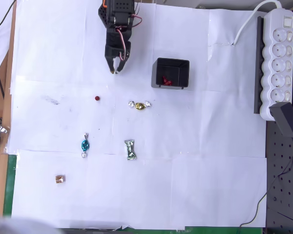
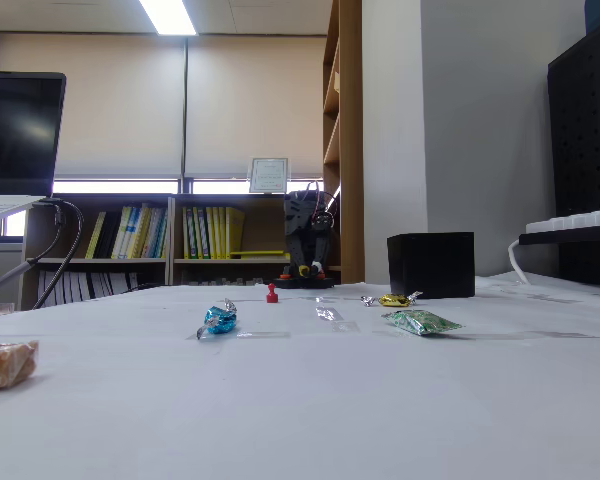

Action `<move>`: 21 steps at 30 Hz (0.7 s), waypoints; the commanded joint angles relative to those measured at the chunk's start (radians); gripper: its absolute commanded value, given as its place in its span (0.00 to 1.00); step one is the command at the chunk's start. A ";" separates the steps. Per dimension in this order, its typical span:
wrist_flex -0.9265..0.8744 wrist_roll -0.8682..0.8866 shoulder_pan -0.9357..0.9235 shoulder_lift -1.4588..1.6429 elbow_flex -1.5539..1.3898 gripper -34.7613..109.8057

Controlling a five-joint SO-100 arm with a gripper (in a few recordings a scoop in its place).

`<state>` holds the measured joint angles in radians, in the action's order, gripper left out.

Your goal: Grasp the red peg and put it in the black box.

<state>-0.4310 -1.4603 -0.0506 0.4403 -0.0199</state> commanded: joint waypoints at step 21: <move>0.606 -0.066 -0.052 0.528 0.066 0.24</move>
<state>0.0982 -1.5125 -0.0675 0.9173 -0.0261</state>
